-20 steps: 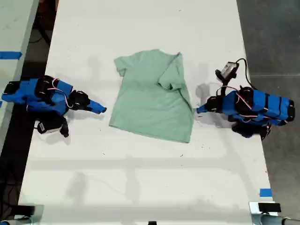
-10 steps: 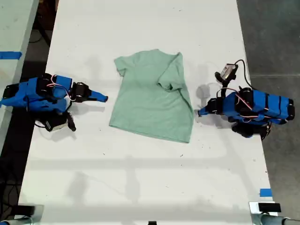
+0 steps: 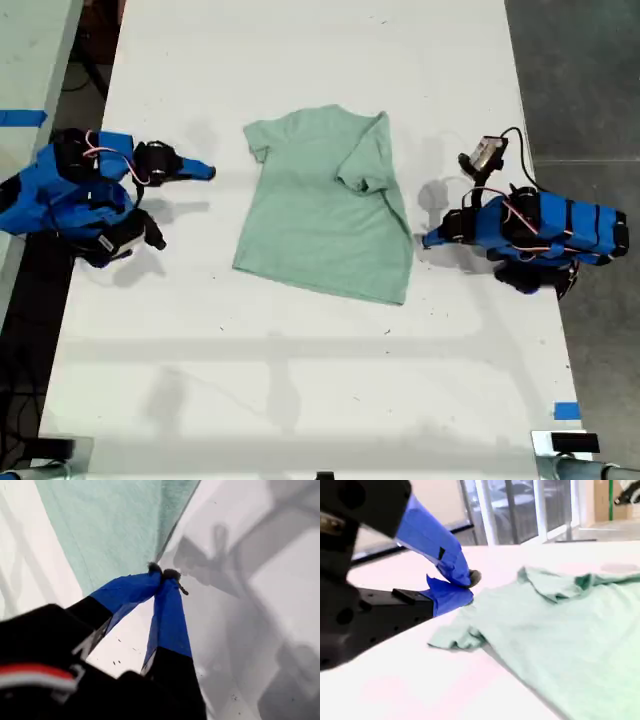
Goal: Fold t shirt
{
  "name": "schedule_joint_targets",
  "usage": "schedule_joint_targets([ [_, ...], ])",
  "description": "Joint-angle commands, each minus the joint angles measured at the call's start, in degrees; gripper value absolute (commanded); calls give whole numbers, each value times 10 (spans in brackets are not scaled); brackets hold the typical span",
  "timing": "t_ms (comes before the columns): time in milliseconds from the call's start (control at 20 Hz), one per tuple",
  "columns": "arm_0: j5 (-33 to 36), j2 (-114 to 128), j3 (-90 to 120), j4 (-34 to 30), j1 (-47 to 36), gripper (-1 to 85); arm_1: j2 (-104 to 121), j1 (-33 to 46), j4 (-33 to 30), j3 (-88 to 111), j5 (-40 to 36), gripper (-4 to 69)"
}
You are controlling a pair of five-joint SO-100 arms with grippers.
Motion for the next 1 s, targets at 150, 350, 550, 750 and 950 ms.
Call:
schedule_joint_targets([
  [150,269,-621,-483,-1,-170,105,6,-3,3,10,7,7],
  [350,324,-811,-566,-36,-247,120,6,-5,3,10,6,7],
  [550,337,-939,-675,-25,-263,128,6,-4,1,10,4,7],
  [750,328,-1081,-787,3,-267,120,6,-6,1,10,5,7],
  [950,289,-1093,-773,17,-285,110,6,-6,1,10,4,7],
])
